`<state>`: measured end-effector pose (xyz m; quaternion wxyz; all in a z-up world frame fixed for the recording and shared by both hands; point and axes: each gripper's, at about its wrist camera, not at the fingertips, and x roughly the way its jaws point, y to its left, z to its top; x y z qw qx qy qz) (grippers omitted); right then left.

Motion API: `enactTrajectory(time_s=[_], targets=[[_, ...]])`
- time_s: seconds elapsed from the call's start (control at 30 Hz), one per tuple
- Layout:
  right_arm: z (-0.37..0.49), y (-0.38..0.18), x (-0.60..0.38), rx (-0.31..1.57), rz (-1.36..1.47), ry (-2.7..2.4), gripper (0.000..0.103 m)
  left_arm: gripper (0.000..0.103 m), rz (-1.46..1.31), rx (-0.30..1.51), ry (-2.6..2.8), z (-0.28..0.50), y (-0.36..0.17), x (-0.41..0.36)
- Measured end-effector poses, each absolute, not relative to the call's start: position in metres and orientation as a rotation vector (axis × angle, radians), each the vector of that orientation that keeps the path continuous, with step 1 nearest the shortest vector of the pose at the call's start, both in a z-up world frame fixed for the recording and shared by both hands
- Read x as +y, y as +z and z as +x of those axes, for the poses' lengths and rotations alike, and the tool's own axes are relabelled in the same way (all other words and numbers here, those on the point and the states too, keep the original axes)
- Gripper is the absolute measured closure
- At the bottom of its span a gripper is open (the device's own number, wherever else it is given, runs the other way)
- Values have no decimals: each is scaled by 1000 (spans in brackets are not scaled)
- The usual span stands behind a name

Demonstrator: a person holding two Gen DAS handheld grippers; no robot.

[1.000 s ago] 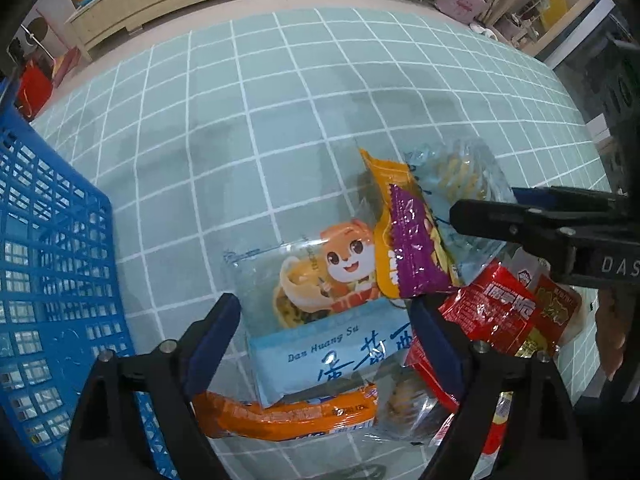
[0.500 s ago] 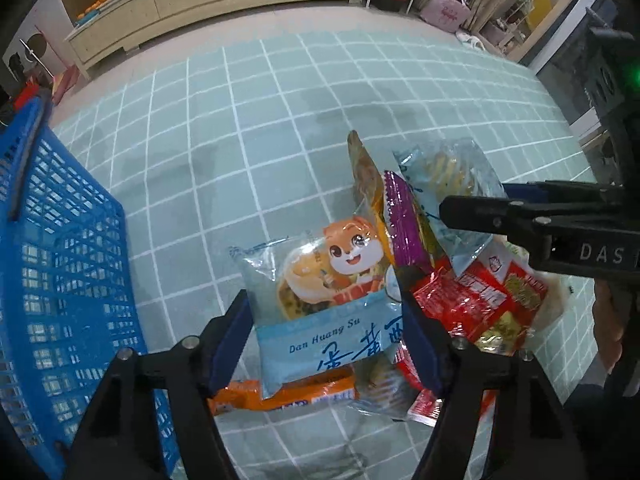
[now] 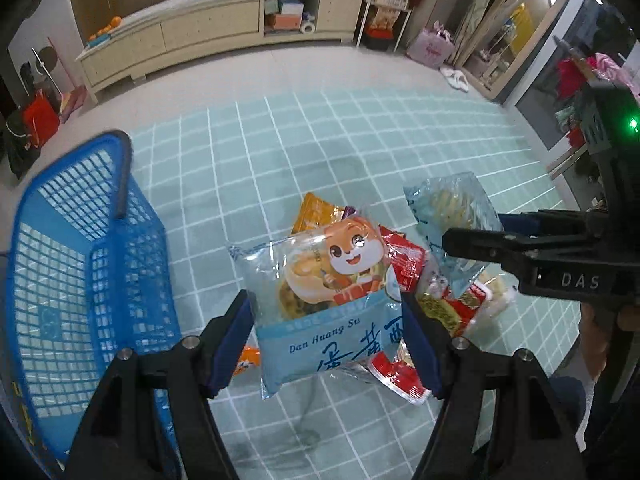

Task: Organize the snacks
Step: 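Lift both held bags and carry them over the blue basket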

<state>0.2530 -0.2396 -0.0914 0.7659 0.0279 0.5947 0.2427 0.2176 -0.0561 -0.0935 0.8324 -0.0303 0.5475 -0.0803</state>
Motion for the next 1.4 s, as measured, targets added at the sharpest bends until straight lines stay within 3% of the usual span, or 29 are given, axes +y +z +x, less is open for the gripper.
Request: enactTrajectory(time_s=[0.37, 1.4], targets=[[208, -39, -220, 1219, 34, 532, 43, 34, -55, 1060, -163, 170, -36, -35], [156, 30, -69, 1121, -69, 641, 43, 34, -82, 952, -61, 115, 14, 104]])
